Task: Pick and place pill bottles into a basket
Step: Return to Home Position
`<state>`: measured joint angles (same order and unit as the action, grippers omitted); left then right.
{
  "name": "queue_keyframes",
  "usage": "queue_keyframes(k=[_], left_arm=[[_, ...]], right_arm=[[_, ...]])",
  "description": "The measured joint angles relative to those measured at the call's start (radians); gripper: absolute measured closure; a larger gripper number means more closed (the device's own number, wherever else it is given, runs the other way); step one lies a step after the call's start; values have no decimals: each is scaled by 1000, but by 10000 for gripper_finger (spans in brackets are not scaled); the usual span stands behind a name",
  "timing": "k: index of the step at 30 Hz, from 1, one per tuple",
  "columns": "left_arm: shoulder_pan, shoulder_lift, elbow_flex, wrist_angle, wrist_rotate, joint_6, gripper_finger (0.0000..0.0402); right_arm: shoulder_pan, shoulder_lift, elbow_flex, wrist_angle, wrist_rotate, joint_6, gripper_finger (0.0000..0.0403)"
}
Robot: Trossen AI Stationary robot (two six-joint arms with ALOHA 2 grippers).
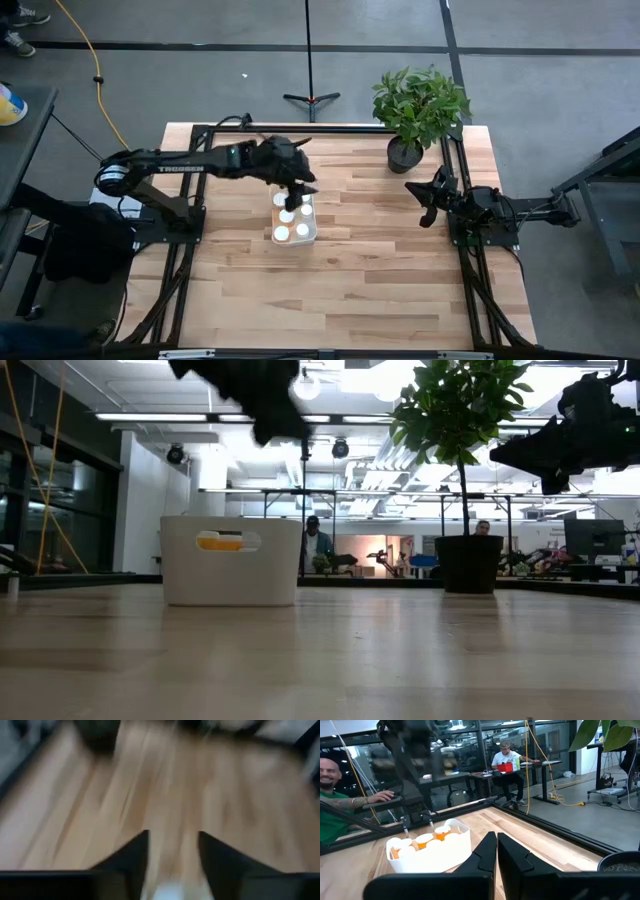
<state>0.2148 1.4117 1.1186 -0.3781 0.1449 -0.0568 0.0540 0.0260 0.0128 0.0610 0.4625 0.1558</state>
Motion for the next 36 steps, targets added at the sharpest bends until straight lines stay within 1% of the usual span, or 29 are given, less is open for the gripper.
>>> queue_keyframes(k=[2, 5, 6, 7, 11, 13, 15, 20, 24, 29, 33, 36], left_arm=[[-44, -20, -14, 146, -23, -1, 252], [-85, -51, -66, 256, -39, 1, 351], [-93, -64, -93, 277, -38, -1, 373], [-98, -79, -126, 308, -35, -6, 379], [-136, -167, -304, 512, -55, -75, 358], [-147, -229, -393, 570, -83, -88, 362], [-152, -313, -471, 585, -107, -100, 379], [-160, -569, -632, 632, -117, -131, 375], [-198, -751, -749, 657, -226, -74, 378], [-224, -922, -909, 727, -234, -33, 378], [-222, -1041, -1033, 734, -246, -91, 378], [-223, -1136, -1094, 741, -266, -107, 378]], right_arm=[[0, 0, 0, 0, 0, 0, 396], [0, 0, 0, 0, 0, 0, 396], [0, 0, 0, 0, 0, 0, 396], [0, 0, 0, 0, 0, 0, 396], [0, 0, 0, 0, -6, 0, 396], [0, 0, 0, 0, -8, 0, 396], [0, 0, 0, 0, -8, 0, 396], [0, 0, 0, -2, -26, 2, 396], [0, 0, 0, -3, -38, 27, 396], [0, 0, 0, 4, -41, 27, 396], [0, 0, 0, 3, -60, 27, 396], [0, 0, 0, 3, -61, 27, 396]])
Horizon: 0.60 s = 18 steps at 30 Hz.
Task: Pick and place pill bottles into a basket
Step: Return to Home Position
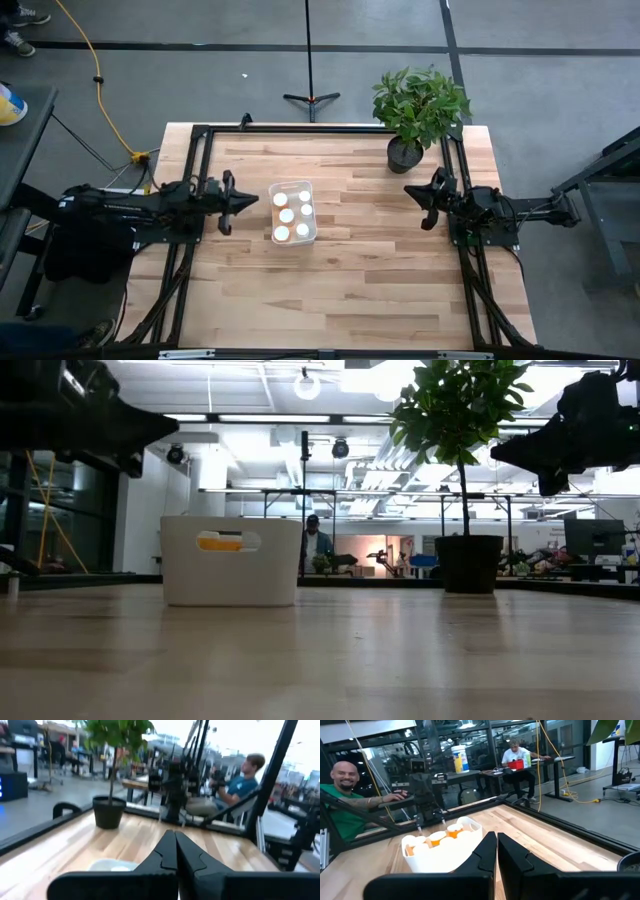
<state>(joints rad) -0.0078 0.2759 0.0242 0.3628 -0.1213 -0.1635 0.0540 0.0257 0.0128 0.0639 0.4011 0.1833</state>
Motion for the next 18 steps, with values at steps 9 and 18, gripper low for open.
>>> queue_keyframes(k=[9, 18], left_arm=[[0, -230, -11, -221, 0, -24, 378], [0, -262, -5, -369, 67, -69, 378]], right_arm=[[0, 0, -1, 10, -54, 0, 397], [0, -9, -2, 40, -242, -25, 402]])
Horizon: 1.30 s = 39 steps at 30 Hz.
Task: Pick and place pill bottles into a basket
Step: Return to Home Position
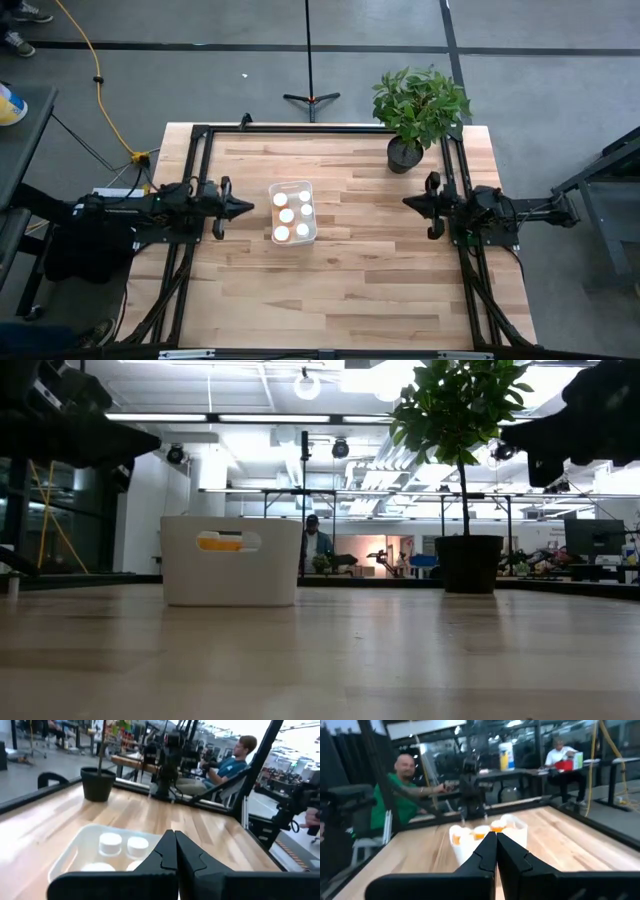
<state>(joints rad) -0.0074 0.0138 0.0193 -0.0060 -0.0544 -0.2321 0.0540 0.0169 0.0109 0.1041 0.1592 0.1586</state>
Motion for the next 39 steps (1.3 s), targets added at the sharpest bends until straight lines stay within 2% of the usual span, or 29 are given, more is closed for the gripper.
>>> queue_keyframes(k=[8, 16, 23, 32, 39], left_arm=[[0, -7, 0, -4, 28, 26, 378], [0, -7, 0, -1, 14, 132, 378], [0, -7, 0, 3, -8, 159, 347], [0, -7, 1, 3, -8, 157, 369], [0, -7, 1, 3, -8, 157, 336]], right_arm=[[0, -1, 1, -51, -18, -10, 402], [0, 0, 1, -53, -37, -11, 403], [0, 2, 3, -74, -43, -10, 401], [0, 2, 3, -77, -38, -10, 400], [0, 2, 3, -78, -38, -10, 397]])
